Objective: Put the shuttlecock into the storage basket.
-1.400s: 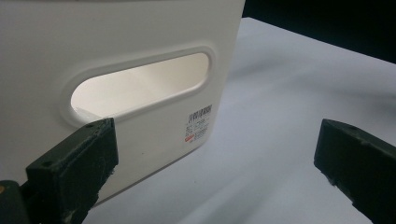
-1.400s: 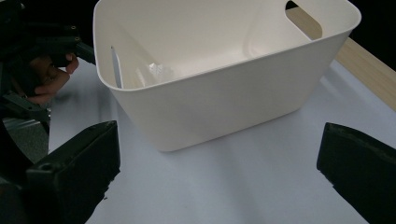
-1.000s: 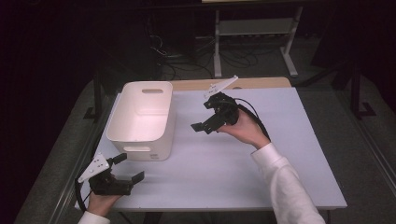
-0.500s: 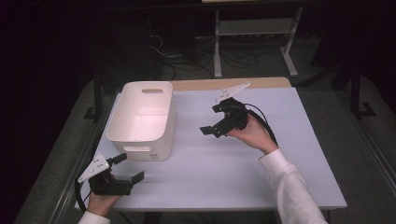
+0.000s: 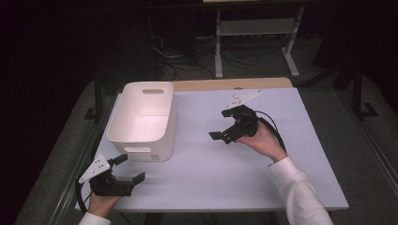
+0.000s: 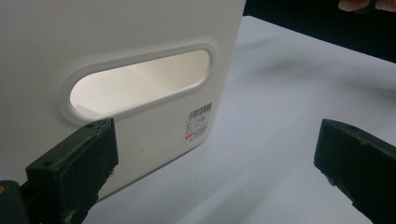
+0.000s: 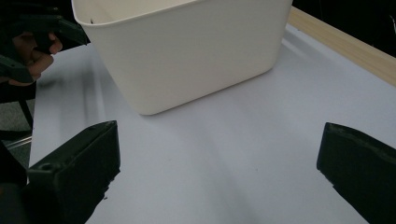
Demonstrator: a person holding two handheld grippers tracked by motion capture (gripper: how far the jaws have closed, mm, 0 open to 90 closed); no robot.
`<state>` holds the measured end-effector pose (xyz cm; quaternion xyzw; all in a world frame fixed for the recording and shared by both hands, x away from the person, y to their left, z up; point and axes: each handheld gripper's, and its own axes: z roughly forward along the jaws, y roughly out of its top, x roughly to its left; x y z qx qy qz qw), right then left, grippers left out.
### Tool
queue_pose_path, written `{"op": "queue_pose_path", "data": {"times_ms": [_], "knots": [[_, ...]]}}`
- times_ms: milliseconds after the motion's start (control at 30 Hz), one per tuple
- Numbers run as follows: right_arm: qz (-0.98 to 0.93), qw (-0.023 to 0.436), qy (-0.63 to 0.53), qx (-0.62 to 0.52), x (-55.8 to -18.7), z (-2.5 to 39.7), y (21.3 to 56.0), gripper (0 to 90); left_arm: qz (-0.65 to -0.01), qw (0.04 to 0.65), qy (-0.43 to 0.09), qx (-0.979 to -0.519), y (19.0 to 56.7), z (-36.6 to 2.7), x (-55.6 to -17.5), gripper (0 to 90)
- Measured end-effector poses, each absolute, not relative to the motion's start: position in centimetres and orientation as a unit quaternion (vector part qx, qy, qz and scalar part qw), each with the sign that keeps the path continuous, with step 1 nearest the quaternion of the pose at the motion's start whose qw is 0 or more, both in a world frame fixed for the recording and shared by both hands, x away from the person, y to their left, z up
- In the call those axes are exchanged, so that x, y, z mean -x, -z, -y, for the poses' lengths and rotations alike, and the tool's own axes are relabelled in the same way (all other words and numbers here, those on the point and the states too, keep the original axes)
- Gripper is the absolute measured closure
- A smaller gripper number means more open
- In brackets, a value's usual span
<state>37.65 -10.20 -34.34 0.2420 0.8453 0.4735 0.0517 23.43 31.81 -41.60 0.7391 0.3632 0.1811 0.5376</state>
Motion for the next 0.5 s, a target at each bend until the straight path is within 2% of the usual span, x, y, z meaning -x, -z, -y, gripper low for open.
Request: {"op": "queue_pose_path", "data": {"times_ms": [367, 500], "knots": [[-0.838, 0.056, -0.482, -0.249, -36.6, 11.8, 35.3, 0.0, -0.364, 0.537, -0.182, -0.739, 41.6, -31.8, -23.5, 0.0], [-0.834, 0.071, -0.484, -0.255, -36.2, 12.6, 35.7, 0.0, -0.365, 0.536, -0.182, -0.739, 41.6, -31.8, -23.5, 0.0]]}}
